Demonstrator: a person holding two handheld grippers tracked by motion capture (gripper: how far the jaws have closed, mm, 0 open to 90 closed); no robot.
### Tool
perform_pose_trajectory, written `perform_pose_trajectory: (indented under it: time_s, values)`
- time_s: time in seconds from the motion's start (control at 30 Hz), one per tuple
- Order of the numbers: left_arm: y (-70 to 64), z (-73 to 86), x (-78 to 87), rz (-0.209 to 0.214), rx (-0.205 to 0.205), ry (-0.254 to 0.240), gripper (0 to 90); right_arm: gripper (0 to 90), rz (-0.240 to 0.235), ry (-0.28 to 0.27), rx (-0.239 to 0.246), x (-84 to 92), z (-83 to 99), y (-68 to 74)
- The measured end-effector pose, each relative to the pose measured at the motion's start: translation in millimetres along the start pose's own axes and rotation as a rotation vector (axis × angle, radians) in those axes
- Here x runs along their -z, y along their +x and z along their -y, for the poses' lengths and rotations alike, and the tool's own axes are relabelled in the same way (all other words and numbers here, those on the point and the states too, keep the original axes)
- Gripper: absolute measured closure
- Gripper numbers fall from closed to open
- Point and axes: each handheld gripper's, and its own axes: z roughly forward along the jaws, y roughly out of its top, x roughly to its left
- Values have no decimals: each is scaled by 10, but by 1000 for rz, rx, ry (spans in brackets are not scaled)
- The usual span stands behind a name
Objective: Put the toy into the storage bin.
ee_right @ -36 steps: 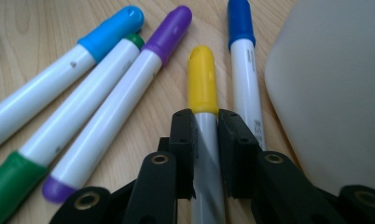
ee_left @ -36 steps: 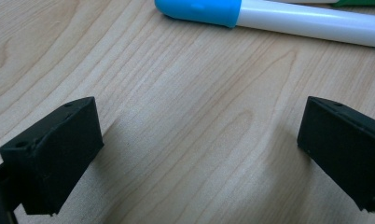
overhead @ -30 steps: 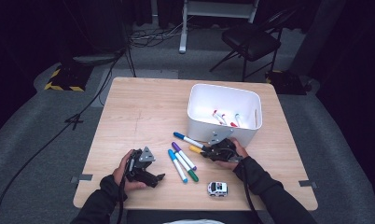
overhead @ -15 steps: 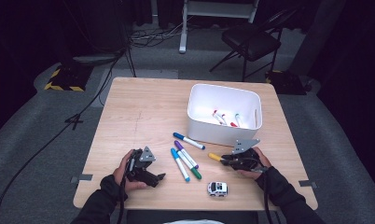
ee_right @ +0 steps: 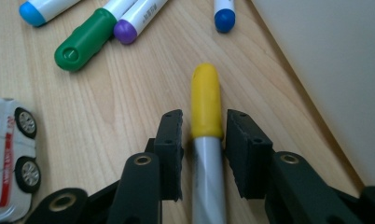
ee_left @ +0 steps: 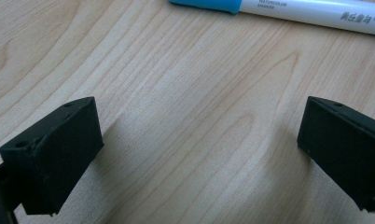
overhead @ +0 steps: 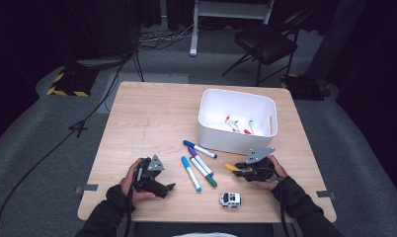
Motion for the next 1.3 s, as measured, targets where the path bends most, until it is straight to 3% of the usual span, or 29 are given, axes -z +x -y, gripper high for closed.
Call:
perform_pose_trajectory:
  time_s: [0.03, 0.07, 0.13, 0.3, 0.4, 0.43, 0.5, 0.53, 0.87, 1.03, 1.07, 1.3]
  values:
    - [0, 0, -1, 2, 1, 0, 1, 674, -12, -5, -26, -14, -15, 6]
    - [0, 0, 0, 2, 1, 0, 1, 674, -5, 2, -9, -22, -20, -21]
    - [0, 0, 0, 1, 0, 0, 1, 710, -38, -6, -34, -47, -38, -27]
    - [0, -1, -1, 2, 0, 0, 1, 743, -36, -7, 13, -70, -64, -33]
    - [0, -1, -1, 2, 0, 0, 1, 745, -30, -3, 2, -58, -57, -18]
    - [0, -1, -1, 2, 1, 1, 1, 745, -40, -9, -23, -55, -52, -1]
    - [0, -1, -1, 3, 1, 1, 1, 745, -42, -23, -3, -33, -35, -12]
    - [0, -1, -1, 2, 1, 1, 1, 746, -49, -42, -17, -10, -32, -4]
    - [1, -1, -1, 3, 1, 1, 1, 746, -22, -207, -23, 441, 12, -55]
    - [2, -4, -3, 8, 0, 3, 1, 747, 7, -257, -12, 661, -26, -64]
    - [-8, 0, 0, 9, 21, 14, 1, 746, 14, -263, -5, 710, -49, -64]
    - [-5, -1, 1, 13, 19, 18, 1, 746, 52, -304, 25, 1025, -268, -88]
